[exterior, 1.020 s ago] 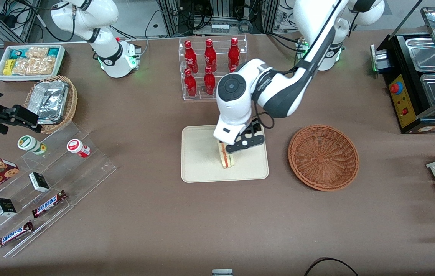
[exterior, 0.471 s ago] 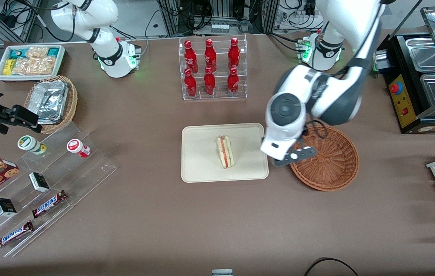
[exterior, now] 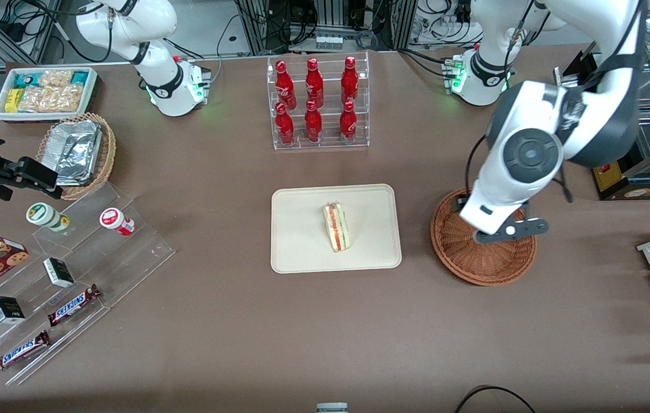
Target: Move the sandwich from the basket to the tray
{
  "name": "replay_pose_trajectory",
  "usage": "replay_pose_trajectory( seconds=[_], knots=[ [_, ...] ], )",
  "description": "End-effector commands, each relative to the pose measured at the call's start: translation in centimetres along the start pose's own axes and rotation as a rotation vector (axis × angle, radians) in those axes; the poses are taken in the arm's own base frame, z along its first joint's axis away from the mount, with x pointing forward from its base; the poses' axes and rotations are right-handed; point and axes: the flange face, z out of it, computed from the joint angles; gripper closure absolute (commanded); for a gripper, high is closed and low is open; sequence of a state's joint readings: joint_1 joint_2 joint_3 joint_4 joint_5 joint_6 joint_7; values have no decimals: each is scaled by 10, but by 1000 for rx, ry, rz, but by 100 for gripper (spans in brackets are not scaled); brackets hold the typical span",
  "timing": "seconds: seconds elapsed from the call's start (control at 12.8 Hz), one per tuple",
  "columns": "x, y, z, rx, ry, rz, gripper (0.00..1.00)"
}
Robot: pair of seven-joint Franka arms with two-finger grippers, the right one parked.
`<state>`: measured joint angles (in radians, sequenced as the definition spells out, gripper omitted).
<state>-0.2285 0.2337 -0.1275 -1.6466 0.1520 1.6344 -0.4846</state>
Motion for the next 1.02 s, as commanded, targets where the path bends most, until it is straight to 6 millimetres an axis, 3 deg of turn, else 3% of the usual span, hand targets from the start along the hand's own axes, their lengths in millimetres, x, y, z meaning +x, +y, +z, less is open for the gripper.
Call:
replay_pose_trajectory(
  seconds=[0.0,0.39,0.55,0.94],
  knots=[
    [-21,-46,-12,-40,-16,62,0],
    [-53,-100,-51,-61,-63,234,0],
    [-62,-119,-61,-60,-75,225,0],
    [-66,-177,-81,-153,-74,234,0]
  ],
)
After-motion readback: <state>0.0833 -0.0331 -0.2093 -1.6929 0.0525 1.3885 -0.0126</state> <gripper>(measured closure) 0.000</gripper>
